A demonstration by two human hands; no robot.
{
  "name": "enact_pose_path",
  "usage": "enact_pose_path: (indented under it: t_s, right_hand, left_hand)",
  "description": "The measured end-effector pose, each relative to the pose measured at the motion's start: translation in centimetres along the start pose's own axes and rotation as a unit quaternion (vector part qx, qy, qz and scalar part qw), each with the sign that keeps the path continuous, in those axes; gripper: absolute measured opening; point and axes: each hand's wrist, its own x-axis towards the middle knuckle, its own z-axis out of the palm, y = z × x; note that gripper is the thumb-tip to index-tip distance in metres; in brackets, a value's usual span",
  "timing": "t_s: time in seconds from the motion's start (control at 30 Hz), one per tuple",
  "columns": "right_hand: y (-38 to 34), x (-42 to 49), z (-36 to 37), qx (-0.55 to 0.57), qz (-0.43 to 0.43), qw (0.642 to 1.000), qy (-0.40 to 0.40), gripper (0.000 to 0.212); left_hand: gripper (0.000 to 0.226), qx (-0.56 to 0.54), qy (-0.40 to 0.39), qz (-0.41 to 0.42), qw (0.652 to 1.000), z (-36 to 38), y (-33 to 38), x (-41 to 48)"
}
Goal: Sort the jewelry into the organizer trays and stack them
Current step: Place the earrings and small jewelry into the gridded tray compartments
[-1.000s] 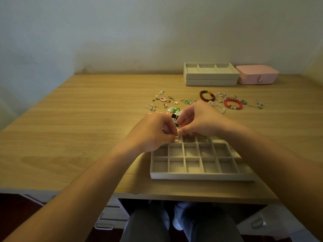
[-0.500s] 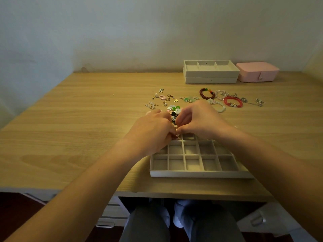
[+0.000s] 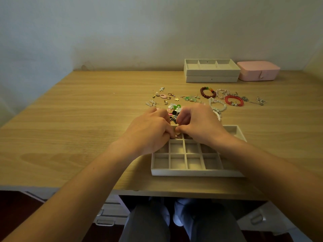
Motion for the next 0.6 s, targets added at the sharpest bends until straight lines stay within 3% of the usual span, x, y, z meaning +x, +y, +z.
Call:
enact_pose_path:
  t_s: [0.17,0.27,0.33,0.47,0.6]
  right_hand:
    - [0.3,0.3,0.0,-0.01,0.011,1.0,0.008,0.02]
    - [0.5,0.5,0.0,-0.013,0.01,1.0,0.004,0.01]
    - [0.5,0.7,-0.1,-0.012,0.015,1.0,-0.002,0.003]
    - [-0.1,0.9,-0.6,-0.014,0.026,0.999,-0.039,0.008]
    - [-0.8,0.8,-0.8,-0.036,0.022,0.997,-0.072,0.018]
  left_hand:
    - [0.027,-0.089,-0.018,-0.038,0.995,0.1,-0.5,0.2]
    - [0.03,-0.162,0.036,-0.082,0.983,0.2,-0.7,0.6]
    - [0.02,-0.176,0.054,-0.117,0.976,0.6,-0.9,1.0]
    - [0.002,-0.235,0.001,-0.163,0.958,1.5,-1.4,1.7]
    - [0.008,-0.248,-0.019,-0.181,0.952,1.8,-1.2,1.8]
